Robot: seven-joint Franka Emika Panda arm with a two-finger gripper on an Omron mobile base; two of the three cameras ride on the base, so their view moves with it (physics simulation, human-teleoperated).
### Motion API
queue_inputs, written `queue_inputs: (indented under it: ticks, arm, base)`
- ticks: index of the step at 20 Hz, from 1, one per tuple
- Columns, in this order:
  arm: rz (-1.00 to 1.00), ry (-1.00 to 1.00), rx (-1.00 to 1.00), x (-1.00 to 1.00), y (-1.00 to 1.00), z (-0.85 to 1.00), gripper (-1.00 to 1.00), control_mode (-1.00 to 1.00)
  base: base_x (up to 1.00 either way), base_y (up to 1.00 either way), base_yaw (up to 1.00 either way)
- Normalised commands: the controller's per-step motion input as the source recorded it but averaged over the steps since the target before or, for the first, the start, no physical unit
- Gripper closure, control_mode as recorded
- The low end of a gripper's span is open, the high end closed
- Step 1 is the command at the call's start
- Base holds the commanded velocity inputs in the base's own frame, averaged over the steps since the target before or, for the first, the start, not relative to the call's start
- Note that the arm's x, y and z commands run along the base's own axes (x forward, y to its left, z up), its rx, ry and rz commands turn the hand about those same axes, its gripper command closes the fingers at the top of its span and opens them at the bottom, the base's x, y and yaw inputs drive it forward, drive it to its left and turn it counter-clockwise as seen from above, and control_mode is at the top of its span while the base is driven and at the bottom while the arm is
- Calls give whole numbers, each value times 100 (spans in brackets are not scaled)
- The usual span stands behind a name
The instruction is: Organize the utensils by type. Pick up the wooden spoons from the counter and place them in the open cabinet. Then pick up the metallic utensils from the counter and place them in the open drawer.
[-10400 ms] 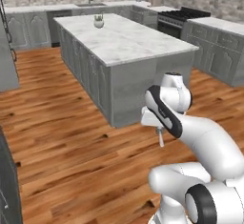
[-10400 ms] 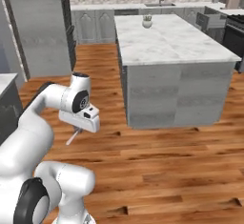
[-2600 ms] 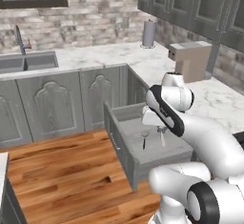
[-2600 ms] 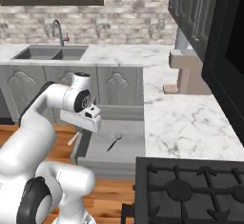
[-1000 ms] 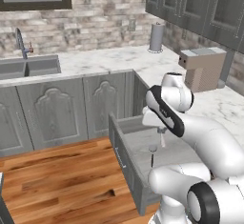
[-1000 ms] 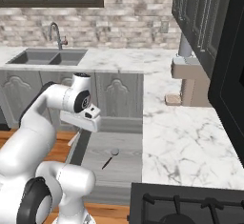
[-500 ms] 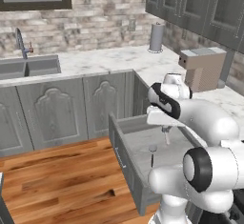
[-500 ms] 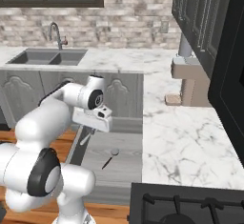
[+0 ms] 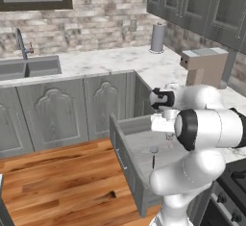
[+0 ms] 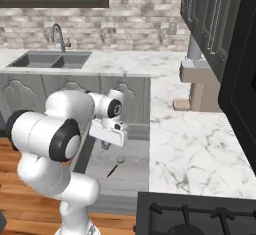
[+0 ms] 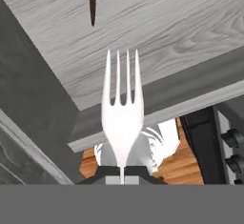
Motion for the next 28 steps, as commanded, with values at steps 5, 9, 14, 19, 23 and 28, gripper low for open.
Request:
queue_inputs:
  ticks: [5, 9, 14, 19, 23, 28]
  arm:
    - [-24, 32, -2, 25, -19, -63, 100, -100]
    - [-27, 30, -5, 21, -5, -70, 100, -100]
    - [-32, 23, -11, 23, 0, -50, 100, -100]
    - [-24, 2, -26, 5, 0, -32, 100, -100]
    - [-15, -8, -41, 0, 0, -33, 100, -100]
    - [-13, -16, -43, 8, 0, -37, 100, -100]
  base:
    - [0, 0, 0]
    - [0, 0, 0]
    - [0, 0, 0]
    - [0, 0, 0]
    - [0, 0, 0]
    - [0, 0, 0]
